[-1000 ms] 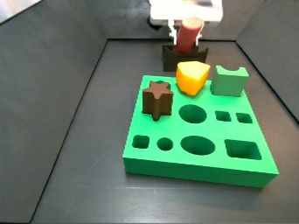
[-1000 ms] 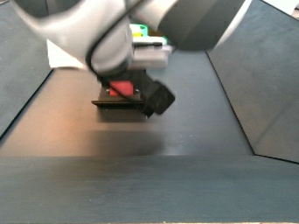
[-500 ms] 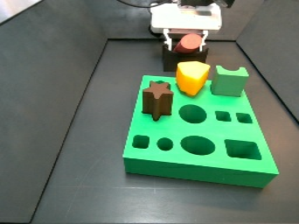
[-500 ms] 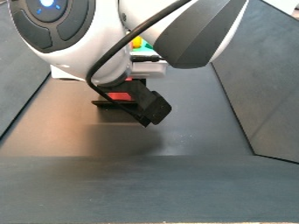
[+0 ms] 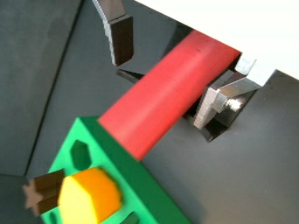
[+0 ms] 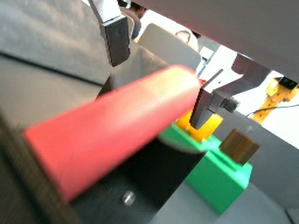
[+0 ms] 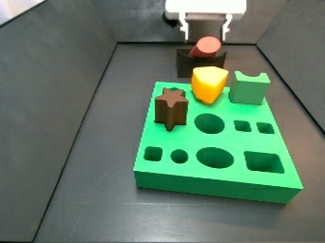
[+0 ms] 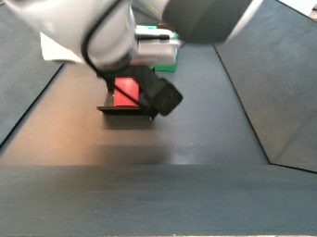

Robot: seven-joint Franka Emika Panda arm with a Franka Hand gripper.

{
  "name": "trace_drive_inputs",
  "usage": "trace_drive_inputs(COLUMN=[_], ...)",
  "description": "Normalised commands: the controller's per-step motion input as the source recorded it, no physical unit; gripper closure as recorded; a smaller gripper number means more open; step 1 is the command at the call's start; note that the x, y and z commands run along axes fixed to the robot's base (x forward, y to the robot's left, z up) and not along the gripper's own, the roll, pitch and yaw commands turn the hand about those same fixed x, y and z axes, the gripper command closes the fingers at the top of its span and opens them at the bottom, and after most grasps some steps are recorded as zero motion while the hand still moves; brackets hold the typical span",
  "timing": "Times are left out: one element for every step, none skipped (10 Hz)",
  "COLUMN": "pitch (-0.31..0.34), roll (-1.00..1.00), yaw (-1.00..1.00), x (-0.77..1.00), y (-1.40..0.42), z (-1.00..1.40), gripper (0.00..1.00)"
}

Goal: Pick up the oval object. Move up. Place the oval object on the fixture. Regrasp the oval object. Move to above the board. Insert the oval object.
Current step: Regrasp the oval object.

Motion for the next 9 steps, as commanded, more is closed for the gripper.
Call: trace_drive_inputs(pitch=[0.041,0.054,0.065,0.074,0.055,0.017,-0.011,-0.024,-0.034], roll=[0.03,0.04,0.04,0.04,0.00,-0.02,0.00,0.03,0.04], yaw=[0.00,0.00,-0.01,-0.02,-0.01,-0.03,-0.05,-0.05,-0.05], x=[-0.03,-0.03,-0.03,-0.02,-1.00,-1.00,-1.00,-1.00,-1.00], y=[0.00,0.00,0.01,0.01,0.00,0.00,0.00,0.00,0.00], z=[0.89,0.71,0.47,0.22,0.00,-0.04,0.00,0.00,0.00], gripper=[0.00,0.00,0.00,0.00,0.00,0.00,0.00,0.00,0.00])
